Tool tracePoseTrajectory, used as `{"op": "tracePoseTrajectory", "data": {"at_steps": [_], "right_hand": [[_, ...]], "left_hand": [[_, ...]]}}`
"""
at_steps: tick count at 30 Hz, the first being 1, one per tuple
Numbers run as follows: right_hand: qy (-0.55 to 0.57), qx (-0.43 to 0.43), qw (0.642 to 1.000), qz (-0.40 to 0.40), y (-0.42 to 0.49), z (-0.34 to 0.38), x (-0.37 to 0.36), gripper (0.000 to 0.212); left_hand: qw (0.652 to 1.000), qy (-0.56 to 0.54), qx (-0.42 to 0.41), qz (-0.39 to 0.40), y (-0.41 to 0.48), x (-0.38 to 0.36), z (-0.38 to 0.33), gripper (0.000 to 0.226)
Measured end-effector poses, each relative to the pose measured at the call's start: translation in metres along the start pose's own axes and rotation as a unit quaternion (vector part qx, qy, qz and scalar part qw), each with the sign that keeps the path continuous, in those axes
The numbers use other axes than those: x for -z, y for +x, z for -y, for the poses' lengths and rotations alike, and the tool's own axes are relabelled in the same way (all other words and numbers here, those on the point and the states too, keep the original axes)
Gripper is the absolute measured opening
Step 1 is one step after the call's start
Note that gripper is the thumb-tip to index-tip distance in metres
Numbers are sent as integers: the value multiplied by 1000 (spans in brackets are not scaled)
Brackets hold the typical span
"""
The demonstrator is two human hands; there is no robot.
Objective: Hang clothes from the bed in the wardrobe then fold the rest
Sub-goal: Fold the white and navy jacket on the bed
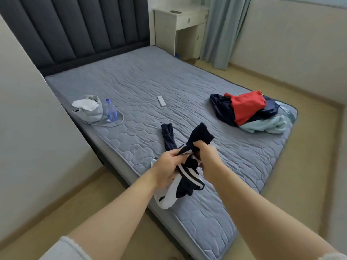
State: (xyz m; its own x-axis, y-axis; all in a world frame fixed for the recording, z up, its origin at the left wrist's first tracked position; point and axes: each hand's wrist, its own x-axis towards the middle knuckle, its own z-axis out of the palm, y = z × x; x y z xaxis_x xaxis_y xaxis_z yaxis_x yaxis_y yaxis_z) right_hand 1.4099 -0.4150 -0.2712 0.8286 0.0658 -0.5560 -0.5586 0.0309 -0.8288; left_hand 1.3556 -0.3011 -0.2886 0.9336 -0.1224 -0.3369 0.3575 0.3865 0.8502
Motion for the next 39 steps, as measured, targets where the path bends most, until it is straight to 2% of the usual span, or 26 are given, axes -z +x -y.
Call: {"op": "tracePoseTrajectory", "data": {"at_steps": [4, 6, 10, 12, 15, 17, 18, 20, 23, 26, 27, 29, 32, 34, 36, 38, 39], "right_hand": [[22, 11, 999, -37, -41, -12, 2, 22], [53, 19, 997, -56, -63, -15, 7, 22], [141, 54, 987, -58, -103, -6, 15, 17], [185, 79, 979, -40, -119, 2, 17, 19], [233, 105, 967, 19, -139, 15, 25, 17], [233, 109, 965, 53, -152, 25, 35, 15], [222, 111, 967, 63, -159, 31, 43, 16], [197, 119, 971, 72, -172, 41, 59, 18], [202, 142, 968, 47, -181, 48, 91, 20], [199, 178, 964, -3, -173, 47, 128, 13], [187, 188, 964, -18, -170, 46, 141, 5], [146, 209, 966, -47, -162, 43, 168, 7], [64, 219, 971, -69, -144, 38, 209, 14], [41, 219, 972, -71, -127, 41, 238, 19], [48, 214, 974, -64, -112, 54, 268, 19], [64, 214, 973, -65, -99, 72, 300, 17], [72, 218, 971, -69, -94, 81, 316, 15]], "left_hand": [[993, 72, 4, 91, -51, 1, 0, 33], [990, 110, 12, 84, -72, -1, 0, 38], [981, 128, -12, -147, -92, -16, -7, 30], [956, 206, -51, -205, -97, -22, -12, 40], [914, 345, -108, -183, -105, -34, -22, 73], [914, 373, -125, -101, -107, -49, -29, 87], [913, 386, -124, -50, -106, -57, -33, 86], [900, 419, -116, 38, -106, -76, -39, 58], [875, 458, -135, 85, -100, -103, -35, 26], [868, 474, -150, 15, -89, -132, -26, 10], [861, 484, -154, -24, -84, -141, -24, 14], [848, 491, -180, -83, -74, -161, -23, 26], [835, 486, -236, -103, -56, -199, -26, 30], [810, 517, -262, -91, -39, -226, -24, 28], [768, 570, -271, -110, -18, -251, -22, 15], [692, 656, -247, -170, 6, -272, -21, 3], [655, 695, -221, -199, 17, -280, -20, 6]]}}
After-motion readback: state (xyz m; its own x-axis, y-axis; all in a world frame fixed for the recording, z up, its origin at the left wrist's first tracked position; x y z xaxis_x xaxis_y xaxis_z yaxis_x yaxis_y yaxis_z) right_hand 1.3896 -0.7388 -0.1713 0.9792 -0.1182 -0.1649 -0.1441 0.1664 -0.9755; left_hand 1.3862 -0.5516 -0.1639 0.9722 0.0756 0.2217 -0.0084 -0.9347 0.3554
